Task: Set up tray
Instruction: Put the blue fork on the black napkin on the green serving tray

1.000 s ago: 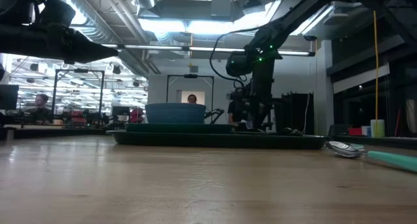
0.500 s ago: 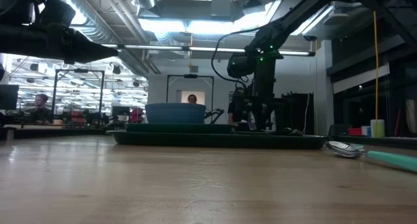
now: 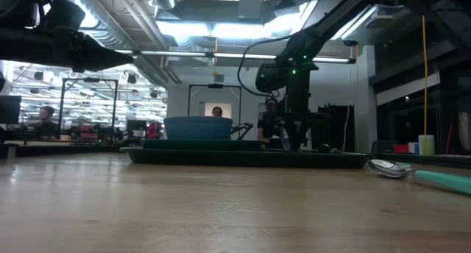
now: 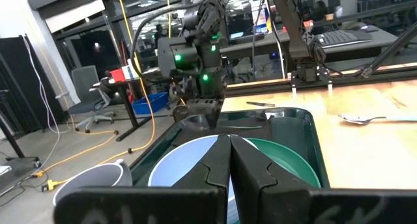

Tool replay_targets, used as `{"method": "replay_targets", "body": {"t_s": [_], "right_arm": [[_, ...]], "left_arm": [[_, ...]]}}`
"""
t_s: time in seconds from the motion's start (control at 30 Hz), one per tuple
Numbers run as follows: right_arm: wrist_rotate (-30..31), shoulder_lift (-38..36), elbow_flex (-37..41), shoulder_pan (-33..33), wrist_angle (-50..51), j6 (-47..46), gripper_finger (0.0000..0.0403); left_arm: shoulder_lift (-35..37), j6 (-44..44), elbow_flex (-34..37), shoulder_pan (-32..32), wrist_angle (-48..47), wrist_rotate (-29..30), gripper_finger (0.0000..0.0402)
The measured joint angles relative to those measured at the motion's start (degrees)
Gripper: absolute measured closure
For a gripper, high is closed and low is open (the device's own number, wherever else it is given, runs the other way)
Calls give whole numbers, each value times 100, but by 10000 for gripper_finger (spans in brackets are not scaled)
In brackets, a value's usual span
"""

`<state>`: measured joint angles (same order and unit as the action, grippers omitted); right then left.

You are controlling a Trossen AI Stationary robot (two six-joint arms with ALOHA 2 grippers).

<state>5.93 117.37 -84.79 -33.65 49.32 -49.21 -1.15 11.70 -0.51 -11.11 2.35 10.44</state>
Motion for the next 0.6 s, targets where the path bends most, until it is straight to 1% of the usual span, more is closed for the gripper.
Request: {"method": "replay_targets", "body": {"t_s": [0.2, 0.6], "right_arm": [[-92, 186, 0, 0, -76, 26, 391], [-107, 194, 0, 0, -123, 175, 391]], "left_arm": [[-2, 1, 1, 1, 0, 0, 398], [0, 0, 2, 0, 0, 0, 398]]}}
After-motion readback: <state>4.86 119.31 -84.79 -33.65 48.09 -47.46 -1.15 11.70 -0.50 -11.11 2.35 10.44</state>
